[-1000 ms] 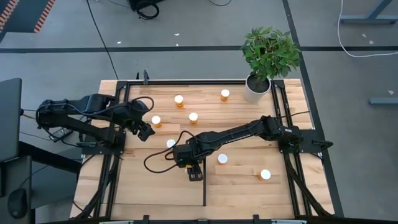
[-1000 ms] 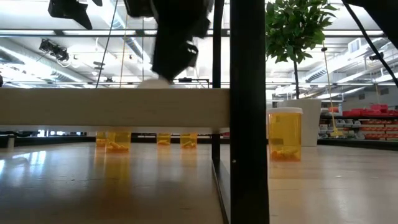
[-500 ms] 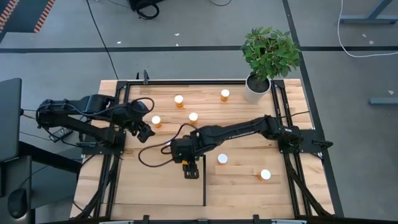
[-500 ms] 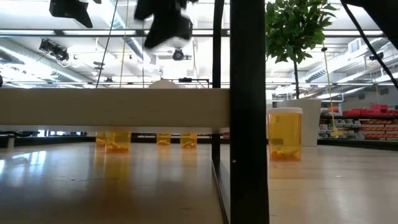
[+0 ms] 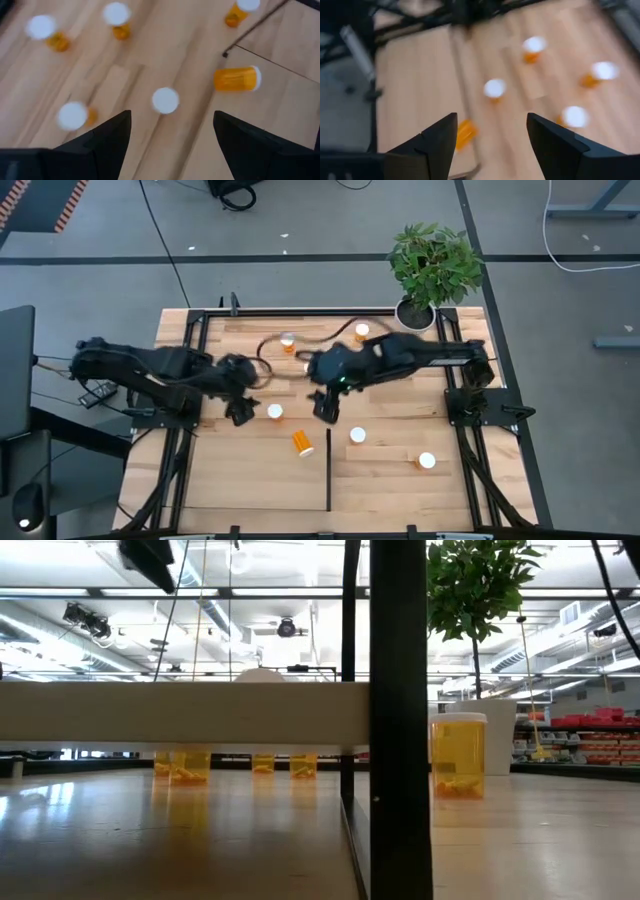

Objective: Pick and place medicine bottles onto shelf by color
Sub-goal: Put the orange pill bottle on the shelf

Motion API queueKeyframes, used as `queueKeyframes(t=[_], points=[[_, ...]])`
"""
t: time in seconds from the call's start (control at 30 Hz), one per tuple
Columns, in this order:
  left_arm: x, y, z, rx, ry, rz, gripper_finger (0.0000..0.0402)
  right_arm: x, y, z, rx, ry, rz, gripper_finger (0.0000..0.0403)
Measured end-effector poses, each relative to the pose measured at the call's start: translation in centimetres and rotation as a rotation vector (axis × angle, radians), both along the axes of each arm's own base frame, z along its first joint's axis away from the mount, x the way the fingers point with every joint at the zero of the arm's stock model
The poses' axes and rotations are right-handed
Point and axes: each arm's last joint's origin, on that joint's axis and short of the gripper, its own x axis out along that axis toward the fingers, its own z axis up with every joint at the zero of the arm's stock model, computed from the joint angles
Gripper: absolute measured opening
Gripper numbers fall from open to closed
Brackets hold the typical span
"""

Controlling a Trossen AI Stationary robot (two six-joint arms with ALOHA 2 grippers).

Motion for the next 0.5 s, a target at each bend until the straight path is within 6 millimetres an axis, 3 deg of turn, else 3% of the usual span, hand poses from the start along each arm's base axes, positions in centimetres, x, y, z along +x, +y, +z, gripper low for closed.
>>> queueKeyframes(t=[0.3, 0.5], points=[[6.0, -3.5, -3.8, 0.193, 0.041, -0.449, 0.0291, -4.6, -1.9, 2.4, -0.104, 0.039, -0.213, 0.0245], [8.7, -5.5, -6.6, 0.33, 0.074, -0.687, 0.0291, -5.5, -2.0, 2.5, -0.103, 0.064, -0.277, 0.0245]])
